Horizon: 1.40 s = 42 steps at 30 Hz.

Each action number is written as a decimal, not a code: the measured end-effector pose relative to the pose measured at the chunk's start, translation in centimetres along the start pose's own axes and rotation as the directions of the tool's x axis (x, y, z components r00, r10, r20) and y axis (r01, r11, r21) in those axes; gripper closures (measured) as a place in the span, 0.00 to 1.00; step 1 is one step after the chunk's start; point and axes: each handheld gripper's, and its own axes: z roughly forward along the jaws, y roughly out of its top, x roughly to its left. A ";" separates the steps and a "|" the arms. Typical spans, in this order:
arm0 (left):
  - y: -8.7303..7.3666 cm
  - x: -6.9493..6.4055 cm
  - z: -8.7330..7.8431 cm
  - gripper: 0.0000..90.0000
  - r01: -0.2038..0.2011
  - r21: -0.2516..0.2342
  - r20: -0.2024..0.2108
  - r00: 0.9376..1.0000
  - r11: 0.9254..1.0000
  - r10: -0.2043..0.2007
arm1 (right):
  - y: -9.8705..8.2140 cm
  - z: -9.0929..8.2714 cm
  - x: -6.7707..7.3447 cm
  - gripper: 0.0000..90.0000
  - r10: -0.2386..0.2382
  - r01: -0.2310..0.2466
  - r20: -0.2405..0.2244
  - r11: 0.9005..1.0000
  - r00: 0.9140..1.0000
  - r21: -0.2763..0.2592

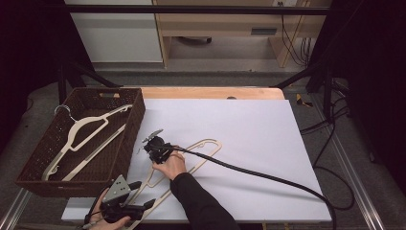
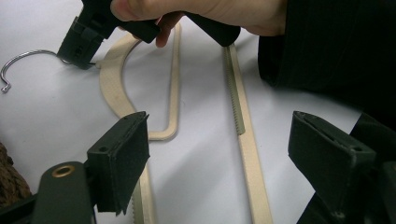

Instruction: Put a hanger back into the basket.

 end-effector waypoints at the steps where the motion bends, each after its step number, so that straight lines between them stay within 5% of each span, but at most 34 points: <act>1: 0.0 0.0 0.0 0.23 0.000 0.001 0.000 1.000 1.000 0.000 | 0.0 0.0 0.0 0.99 0.003 -0.003 0.000 1.000 1.000 -0.001; 11: 0.0 0.0 0.3 0.23 -0.005 0.012 -0.019 1.000 1.000 0.005 | 0.0 -1.3 -0.1 0.99 0.031 -0.032 -0.014 0.998 0.999 -0.058; 20: 0.7 0.2 1.5 0.23 0.026 0.060 -0.105 0.994 0.998 -0.020 | -0.1 -3.6 0.1 0.99 0.005 -0.009 -0.024 0.990 1.000 -0.142; 36: 2.7 1.4 3.7 0.44 0.076 0.089 -0.159 0.985 0.993 -0.061 | 0.0 -6.3 0.3 0.99 -0.018 0.010 -0.036 0.979 0.999 -0.206; 42: 3.7 1.7 4.4 0.54 0.138 0.094 -0.144 0.982 0.986 -0.124 | -0.1 -7.1 0.3 0.99 -0.029 0.019 -0.043 0.973 0.999 -0.229</act>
